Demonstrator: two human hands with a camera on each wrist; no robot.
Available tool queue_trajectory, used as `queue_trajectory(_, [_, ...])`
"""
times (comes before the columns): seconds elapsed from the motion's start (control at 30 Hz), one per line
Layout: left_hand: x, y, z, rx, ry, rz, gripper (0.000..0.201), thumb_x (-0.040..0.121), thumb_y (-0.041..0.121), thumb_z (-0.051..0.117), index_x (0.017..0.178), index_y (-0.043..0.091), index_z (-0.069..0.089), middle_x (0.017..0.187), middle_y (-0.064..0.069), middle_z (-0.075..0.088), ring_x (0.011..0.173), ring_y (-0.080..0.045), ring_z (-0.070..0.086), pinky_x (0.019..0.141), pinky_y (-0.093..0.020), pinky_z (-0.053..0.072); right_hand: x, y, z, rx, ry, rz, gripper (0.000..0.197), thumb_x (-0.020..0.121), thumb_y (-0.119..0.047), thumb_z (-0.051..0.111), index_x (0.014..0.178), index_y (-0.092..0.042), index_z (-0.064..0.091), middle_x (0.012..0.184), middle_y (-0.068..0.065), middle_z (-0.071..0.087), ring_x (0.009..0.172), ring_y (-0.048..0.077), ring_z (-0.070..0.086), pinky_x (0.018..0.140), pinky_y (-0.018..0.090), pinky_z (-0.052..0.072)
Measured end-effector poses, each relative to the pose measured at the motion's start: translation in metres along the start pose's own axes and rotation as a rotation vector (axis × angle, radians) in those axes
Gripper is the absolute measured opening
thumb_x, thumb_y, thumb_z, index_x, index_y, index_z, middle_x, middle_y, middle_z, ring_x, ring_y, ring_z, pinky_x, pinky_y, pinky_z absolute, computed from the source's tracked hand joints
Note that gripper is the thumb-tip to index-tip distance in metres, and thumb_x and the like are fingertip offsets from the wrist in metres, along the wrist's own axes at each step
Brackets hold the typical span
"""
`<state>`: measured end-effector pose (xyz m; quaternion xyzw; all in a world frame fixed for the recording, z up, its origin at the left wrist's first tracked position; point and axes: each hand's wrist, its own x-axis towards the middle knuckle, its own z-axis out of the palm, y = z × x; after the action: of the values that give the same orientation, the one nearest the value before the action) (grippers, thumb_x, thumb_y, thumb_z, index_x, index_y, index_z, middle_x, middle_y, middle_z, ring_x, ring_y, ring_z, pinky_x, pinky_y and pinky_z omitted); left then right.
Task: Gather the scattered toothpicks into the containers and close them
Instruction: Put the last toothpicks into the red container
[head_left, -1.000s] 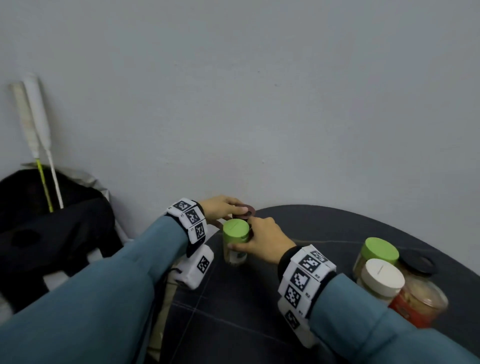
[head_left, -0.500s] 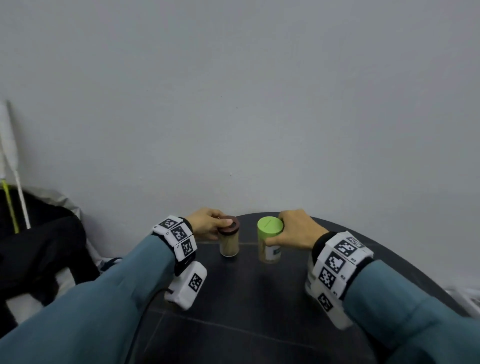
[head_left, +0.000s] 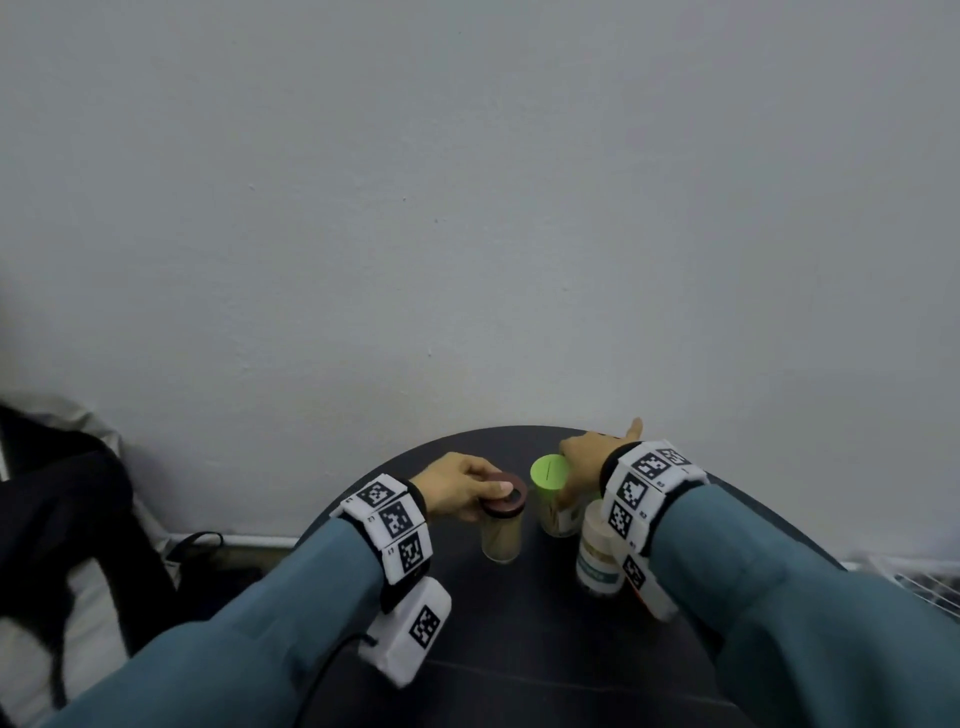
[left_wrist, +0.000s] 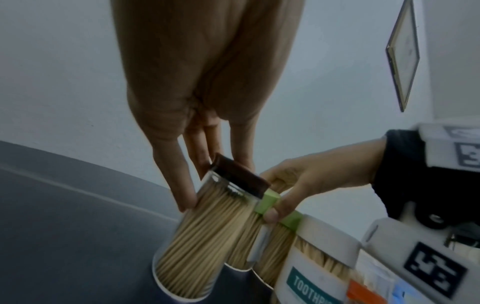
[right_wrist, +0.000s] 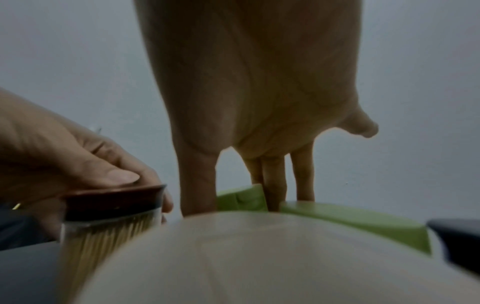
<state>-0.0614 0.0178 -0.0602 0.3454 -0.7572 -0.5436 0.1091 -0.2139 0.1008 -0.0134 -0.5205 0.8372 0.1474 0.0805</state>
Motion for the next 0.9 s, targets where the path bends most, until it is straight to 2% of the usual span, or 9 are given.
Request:
queue_trajectory(0.1, [0.001, 0.004, 0.006, 0.026, -0.009, -0.002, 0.028, 0.093, 0.016, 0.06, 0.118, 0.005, 0.06, 0.098, -0.006, 0.062, 0.079, -0.011, 0.058, 0.058, -0.014, 0.05, -0.002, 0.005, 0.001, 0.01, 0.022, 0.007, 0.044, 0.085, -0.04, 0.061, 0.115, -0.009, 0.055, 0.117, 0.008, 0.062, 0.114, 0.027, 0.054, 0.106, 0.066, 0.013])
queue_trajectory(0.17, [0.002, 0.005, 0.011, 0.022, -0.008, -0.006, 0.034, 0.092, 0.019, 0.061, 0.124, 0.008, 0.058, 0.115, -0.009, 0.063, 0.094, -0.016, 0.06, 0.067, -0.019, 0.051, -0.003, 0.011, 0.002, 0.05, 0.045, -0.011, 0.045, 0.087, -0.04, 0.058, 0.12, -0.01, 0.051, 0.122, 0.006, 0.059, 0.115, 0.026, 0.053, 0.105, 0.052, 0.027])
queue_trajectory(0.23, [0.003, 0.004, 0.017, 0.043, 0.019, 0.003, 0.045, 0.092, 0.024, 0.061, 0.134, 0.013, 0.05, 0.131, -0.009, 0.057, 0.112, -0.019, 0.056, 0.074, -0.022, 0.05, -0.006, 0.018, 0.005, 0.143, 0.035, -0.032, 0.054, 0.087, -0.041, 0.059, 0.129, -0.011, 0.042, 0.129, 0.007, 0.052, 0.119, 0.026, 0.049, 0.098, 0.038, 0.034])
queue_trajectory(0.3, [0.003, 0.006, 0.021, 0.098, 0.06, 0.014, 0.056, 0.094, 0.032, 0.056, 0.144, 0.017, 0.036, 0.141, -0.009, 0.047, 0.127, -0.022, 0.047, 0.089, -0.029, 0.046, -0.011, 0.023, 0.007, 0.239, 0.021, -0.06, 0.06, 0.088, -0.042, 0.059, 0.134, -0.01, 0.036, 0.132, 0.009, 0.049, 0.121, 0.024, 0.047, 0.087, 0.03, 0.036])
queue_trajectory(0.37, [0.004, 0.01, 0.026, 0.081, 0.07, 0.022, 0.061, 0.098, 0.035, 0.047, 0.151, 0.017, 0.022, 0.152, -0.011, 0.032, 0.139, -0.023, 0.033, 0.105, -0.034, 0.035, -0.014, 0.029, 0.013, 0.316, 0.026, -0.09, 0.06, 0.089, -0.04, 0.057, 0.135, -0.009, 0.034, 0.134, 0.011, 0.047, 0.121, 0.025, 0.046, 0.092, 0.031, 0.038])
queue_trajectory(0.47, [0.007, 0.016, 0.039, 0.044, 0.055, 0.014, 0.06, 0.102, 0.033, 0.035, 0.153, 0.015, 0.007, 0.159, -0.01, 0.015, 0.145, -0.022, 0.019, 0.112, -0.034, 0.023, -0.019, 0.038, 0.027, 0.35, 0.04, -0.091, 0.06, 0.092, -0.043, 0.05, 0.139, -0.01, 0.03, 0.14, 0.013, 0.04, 0.128, 0.027, 0.04, 0.104, 0.034, 0.034])
queue_trajectory(0.6, [0.013, 0.019, 0.06, -0.013, 0.09, 0.024, 0.059, 0.104, 0.028, 0.034, 0.153, 0.012, 0.006, 0.159, -0.011, 0.014, 0.145, -0.023, 0.02, 0.112, -0.028, 0.021, -0.024, 0.047, 0.045, 0.391, 0.076, -0.08, 0.063, 0.095, -0.048, 0.039, 0.146, -0.015, 0.019, 0.151, 0.007, 0.026, 0.138, 0.025, 0.027, 0.114, 0.046, 0.017])
queue_trajectory(0.77, [0.017, 0.022, 0.074, 0.059, 0.086, 0.027, 0.061, 0.103, 0.029, 0.036, 0.152, 0.012, 0.005, 0.159, -0.011, 0.014, 0.146, -0.024, 0.016, 0.118, -0.035, 0.017, -0.032, 0.051, 0.056, 0.426, 0.139, -0.135, 0.06, 0.098, -0.044, 0.035, 0.147, -0.014, 0.016, 0.156, 0.003, 0.015, 0.142, 0.022, 0.018, 0.114, 0.05, 0.004])
queue_trajectory(0.9, [0.015, 0.029, 0.078, 0.381, 0.114, 0.108, 0.06, 0.103, 0.035, 0.033, 0.153, 0.017, 0.006, 0.161, -0.008, 0.002, 0.148, -0.024, -0.001, 0.119, -0.041, 0.004, -0.037, 0.058, 0.061, 0.43, 0.206, -0.062, 0.058, 0.099, -0.044, 0.03, 0.149, -0.018, 0.015, 0.158, 0.002, 0.004, 0.145, 0.02, 0.006, 0.112, 0.056, 0.0])
